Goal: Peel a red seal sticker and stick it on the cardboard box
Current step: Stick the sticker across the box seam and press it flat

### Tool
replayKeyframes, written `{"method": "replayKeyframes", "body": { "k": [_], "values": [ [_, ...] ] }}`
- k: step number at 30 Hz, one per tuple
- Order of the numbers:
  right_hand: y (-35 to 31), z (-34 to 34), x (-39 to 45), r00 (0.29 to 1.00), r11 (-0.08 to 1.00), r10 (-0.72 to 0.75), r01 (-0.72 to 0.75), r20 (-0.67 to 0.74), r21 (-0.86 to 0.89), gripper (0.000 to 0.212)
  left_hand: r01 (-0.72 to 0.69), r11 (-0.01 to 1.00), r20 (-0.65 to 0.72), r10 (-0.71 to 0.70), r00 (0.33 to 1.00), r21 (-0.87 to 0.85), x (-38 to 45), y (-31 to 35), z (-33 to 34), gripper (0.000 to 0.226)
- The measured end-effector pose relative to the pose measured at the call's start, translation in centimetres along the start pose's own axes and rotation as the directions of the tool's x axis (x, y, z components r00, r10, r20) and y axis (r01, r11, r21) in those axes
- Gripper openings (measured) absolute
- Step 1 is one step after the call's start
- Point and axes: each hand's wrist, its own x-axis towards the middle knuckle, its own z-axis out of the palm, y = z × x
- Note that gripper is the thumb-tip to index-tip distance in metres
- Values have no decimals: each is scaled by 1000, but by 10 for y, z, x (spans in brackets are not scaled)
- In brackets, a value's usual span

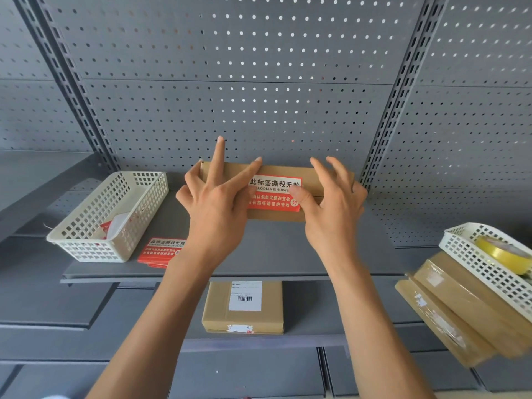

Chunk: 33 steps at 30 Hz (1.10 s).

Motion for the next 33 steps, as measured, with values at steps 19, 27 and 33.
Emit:
{"method": "replayKeyframes", "body": {
  "k": [19, 27, 33],
  "values": [
    [-5, -12, -3, 982, 976, -61, 96, 179, -194, 89, 1, 1000, 87, -2, 996, 13, -1, -1, -7, 59],
    [2, -19, -1, 967, 969, -86, 137, 239, -206, 81, -64, 998, 123, 65, 990, -16, -2, -6, -11, 70],
    [-2, -30, -2, 946, 963, -123, 186, 300, -194, 72, -35, 997, 124, 43, 991, -62, -2, -5, -17, 71]
  ]
}}
